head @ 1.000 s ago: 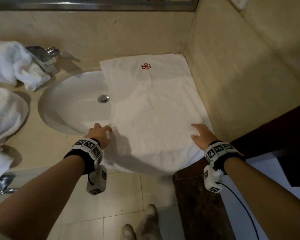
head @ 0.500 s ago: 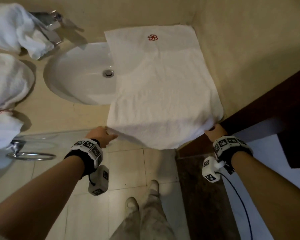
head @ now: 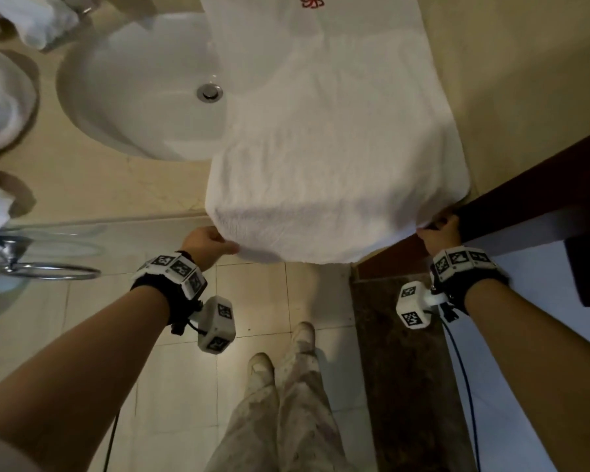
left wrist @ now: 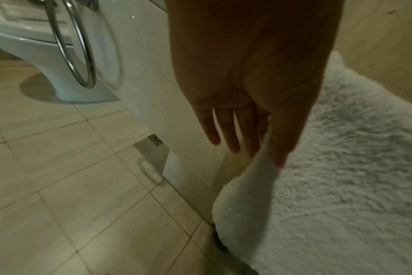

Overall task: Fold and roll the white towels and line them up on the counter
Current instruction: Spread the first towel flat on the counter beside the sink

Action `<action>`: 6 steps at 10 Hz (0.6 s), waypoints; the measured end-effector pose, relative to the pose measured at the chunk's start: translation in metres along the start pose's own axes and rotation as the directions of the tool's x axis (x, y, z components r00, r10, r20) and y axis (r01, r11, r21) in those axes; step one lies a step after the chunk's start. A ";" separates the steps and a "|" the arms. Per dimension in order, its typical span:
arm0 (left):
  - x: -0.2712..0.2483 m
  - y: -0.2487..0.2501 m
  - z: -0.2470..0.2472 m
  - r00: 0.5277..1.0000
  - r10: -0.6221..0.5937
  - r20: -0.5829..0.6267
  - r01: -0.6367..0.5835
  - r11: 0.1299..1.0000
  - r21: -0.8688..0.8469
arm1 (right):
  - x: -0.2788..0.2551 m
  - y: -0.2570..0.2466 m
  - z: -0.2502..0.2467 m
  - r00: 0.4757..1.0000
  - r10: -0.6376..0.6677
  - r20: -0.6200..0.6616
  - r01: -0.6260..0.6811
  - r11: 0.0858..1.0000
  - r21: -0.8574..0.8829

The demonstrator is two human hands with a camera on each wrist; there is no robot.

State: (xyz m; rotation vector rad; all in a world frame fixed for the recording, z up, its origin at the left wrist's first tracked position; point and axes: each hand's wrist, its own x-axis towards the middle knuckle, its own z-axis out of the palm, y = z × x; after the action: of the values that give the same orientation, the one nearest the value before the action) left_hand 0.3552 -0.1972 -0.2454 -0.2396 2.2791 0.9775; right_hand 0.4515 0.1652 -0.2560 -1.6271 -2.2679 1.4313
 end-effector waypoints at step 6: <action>0.005 -0.019 -0.009 0.945 -0.139 0.296 0.017 0.925 0.379 | -0.010 0.017 0.005 0.980 0.129 0.154 -0.091 0.968 -0.236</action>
State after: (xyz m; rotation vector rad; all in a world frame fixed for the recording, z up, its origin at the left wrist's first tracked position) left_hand 0.3546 -0.2163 -0.2551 -0.0071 2.0836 0.4826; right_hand 0.4663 0.1551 -0.2649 -1.7835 -2.5579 1.4277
